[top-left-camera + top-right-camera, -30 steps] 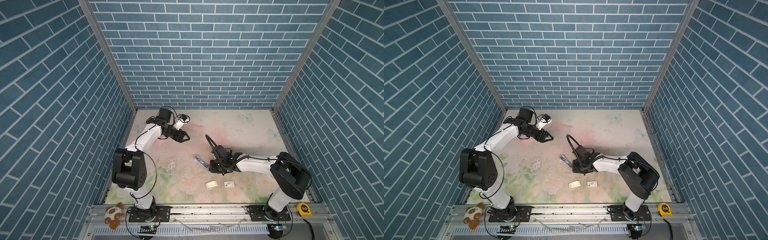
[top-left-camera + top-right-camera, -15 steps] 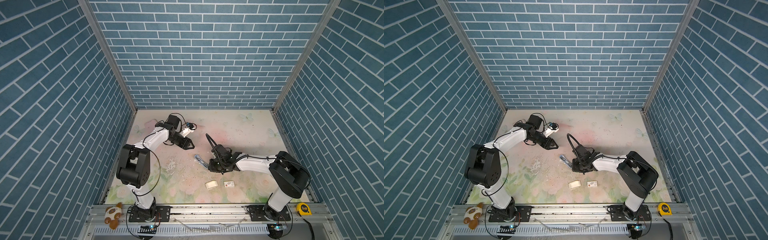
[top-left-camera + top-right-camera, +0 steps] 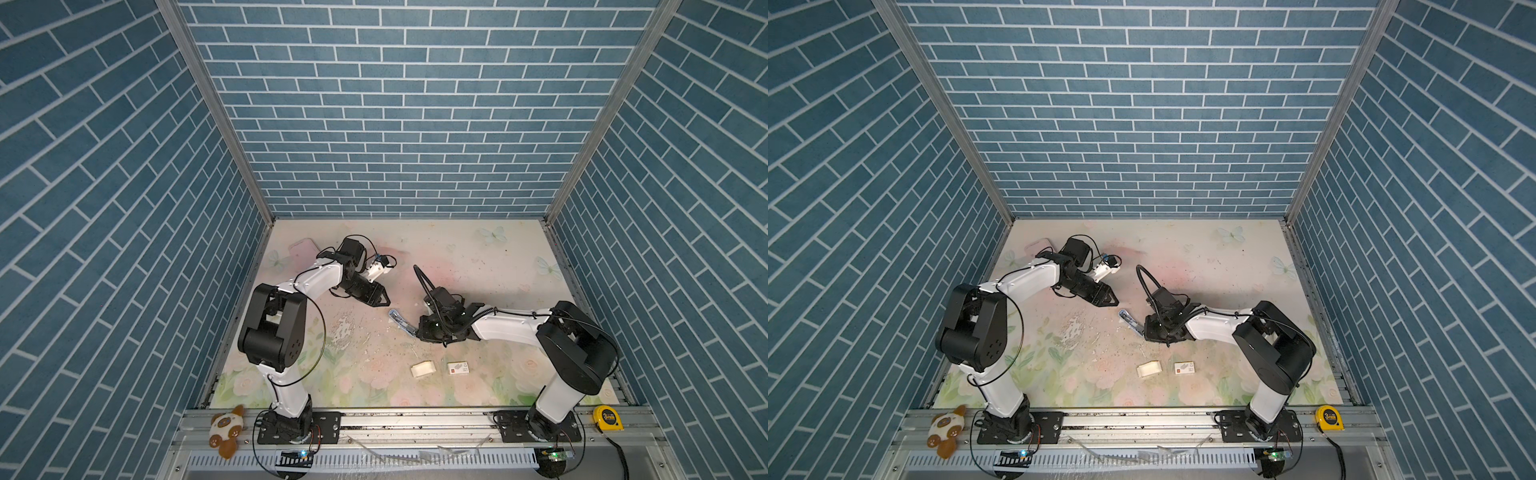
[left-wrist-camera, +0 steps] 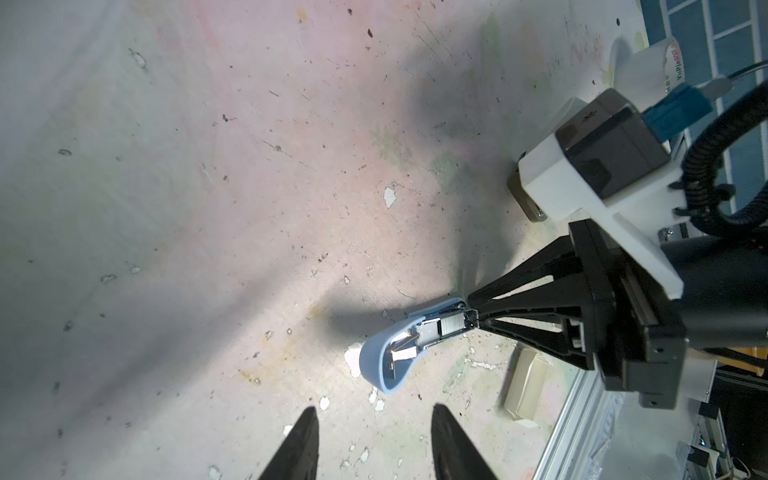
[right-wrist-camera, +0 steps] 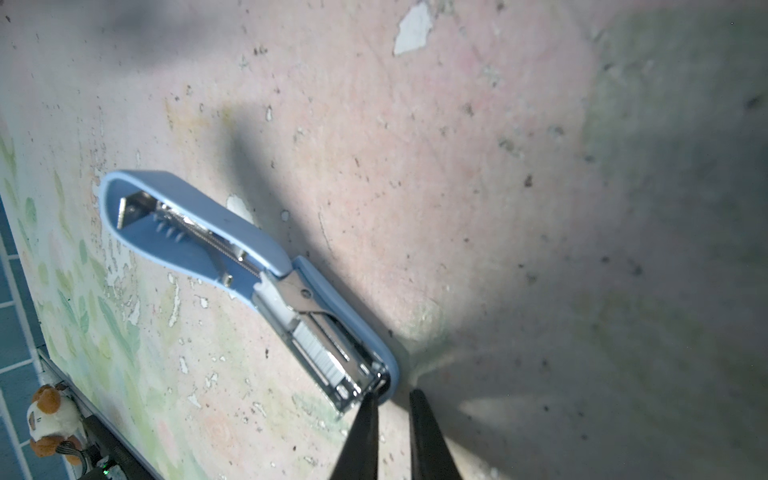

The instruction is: Load the staples into the stapler

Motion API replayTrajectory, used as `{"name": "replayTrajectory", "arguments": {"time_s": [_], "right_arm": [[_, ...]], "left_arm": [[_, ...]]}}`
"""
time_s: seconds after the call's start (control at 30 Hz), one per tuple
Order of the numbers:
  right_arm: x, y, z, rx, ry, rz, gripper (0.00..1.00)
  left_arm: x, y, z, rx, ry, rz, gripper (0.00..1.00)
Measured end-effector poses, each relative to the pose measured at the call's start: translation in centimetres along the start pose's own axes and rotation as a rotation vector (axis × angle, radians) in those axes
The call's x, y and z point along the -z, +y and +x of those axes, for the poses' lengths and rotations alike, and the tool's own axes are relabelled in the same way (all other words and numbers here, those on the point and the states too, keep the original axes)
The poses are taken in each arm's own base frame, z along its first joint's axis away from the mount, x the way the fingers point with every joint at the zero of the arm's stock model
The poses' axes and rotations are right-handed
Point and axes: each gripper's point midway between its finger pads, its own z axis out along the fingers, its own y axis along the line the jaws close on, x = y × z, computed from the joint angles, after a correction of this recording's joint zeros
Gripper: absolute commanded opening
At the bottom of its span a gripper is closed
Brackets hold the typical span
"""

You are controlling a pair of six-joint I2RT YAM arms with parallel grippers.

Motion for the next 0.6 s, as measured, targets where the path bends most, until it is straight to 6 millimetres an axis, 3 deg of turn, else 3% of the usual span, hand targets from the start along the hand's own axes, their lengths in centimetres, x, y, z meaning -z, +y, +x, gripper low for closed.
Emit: {"name": "replayTrajectory", "arguments": {"time_s": [0.37,0.6], "right_arm": [[-0.3,0.4,-0.4,-0.004,0.009,-0.007,0.16],[-0.3,0.2,-0.7,-0.007,0.019,0.007,0.15]], "left_arm": [[-1.5,0.1,1.7,0.038,0.050,0.025,0.44],[-1.7,-0.2,1.8,0.038,0.051,0.042,0.44]]}}
